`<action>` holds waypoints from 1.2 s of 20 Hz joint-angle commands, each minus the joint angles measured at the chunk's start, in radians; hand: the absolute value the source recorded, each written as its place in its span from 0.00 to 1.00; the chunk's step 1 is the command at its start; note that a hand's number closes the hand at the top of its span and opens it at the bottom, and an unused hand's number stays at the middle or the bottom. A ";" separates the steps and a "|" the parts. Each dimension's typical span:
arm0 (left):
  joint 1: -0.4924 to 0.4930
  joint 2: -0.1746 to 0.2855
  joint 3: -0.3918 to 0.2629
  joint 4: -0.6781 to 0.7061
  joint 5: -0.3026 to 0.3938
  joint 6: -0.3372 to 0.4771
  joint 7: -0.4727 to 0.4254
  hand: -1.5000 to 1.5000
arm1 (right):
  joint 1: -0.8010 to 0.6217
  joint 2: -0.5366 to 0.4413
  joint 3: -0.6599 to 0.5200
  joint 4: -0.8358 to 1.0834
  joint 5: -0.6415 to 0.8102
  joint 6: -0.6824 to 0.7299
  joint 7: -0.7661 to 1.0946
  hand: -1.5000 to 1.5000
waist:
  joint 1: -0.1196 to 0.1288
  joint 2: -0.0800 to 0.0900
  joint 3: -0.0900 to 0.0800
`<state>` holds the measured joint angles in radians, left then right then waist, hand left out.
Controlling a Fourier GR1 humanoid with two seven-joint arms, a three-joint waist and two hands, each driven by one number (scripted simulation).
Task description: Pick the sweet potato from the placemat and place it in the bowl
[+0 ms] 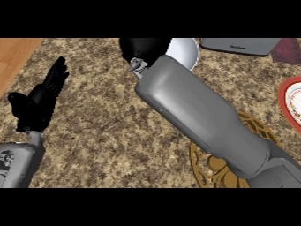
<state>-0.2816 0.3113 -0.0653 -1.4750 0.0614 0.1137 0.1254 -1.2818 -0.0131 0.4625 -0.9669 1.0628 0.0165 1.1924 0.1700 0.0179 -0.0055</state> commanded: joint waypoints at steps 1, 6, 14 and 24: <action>-0.004 0.008 0.019 0.012 -0.009 0.018 0.009 0.50 | -0.071 0.012 -0.004 0.044 -0.001 -0.114 0.244 1.00 | -0.024 -0.002 0.001; 0.019 0.014 0.029 0.011 -0.003 0.007 -0.015 0.50 | -0.079 0.012 -0.029 0.116 -0.021 -0.219 0.220 1.00 | -0.032 0.003 0.001; 0.029 0.015 0.048 0.022 -0.005 0.015 -0.026 0.50 | 0.002 0.013 -0.074 0.239 -0.026 -0.428 0.091 1.00 | -0.067 0.009 0.003; 0.026 0.052 0.090 -0.039 0.033 -0.014 0.037 0.50 | 0.003 0.013 -0.157 0.457 -0.050 -0.618 -0.077 1.00 | -0.080 0.003 0.005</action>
<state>-0.2487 0.3357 -0.0003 -1.4878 0.0701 0.1224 0.1281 -1.2713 -0.0083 0.3250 -0.5812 1.0319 -0.4668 1.0429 0.0904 0.0236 -0.0011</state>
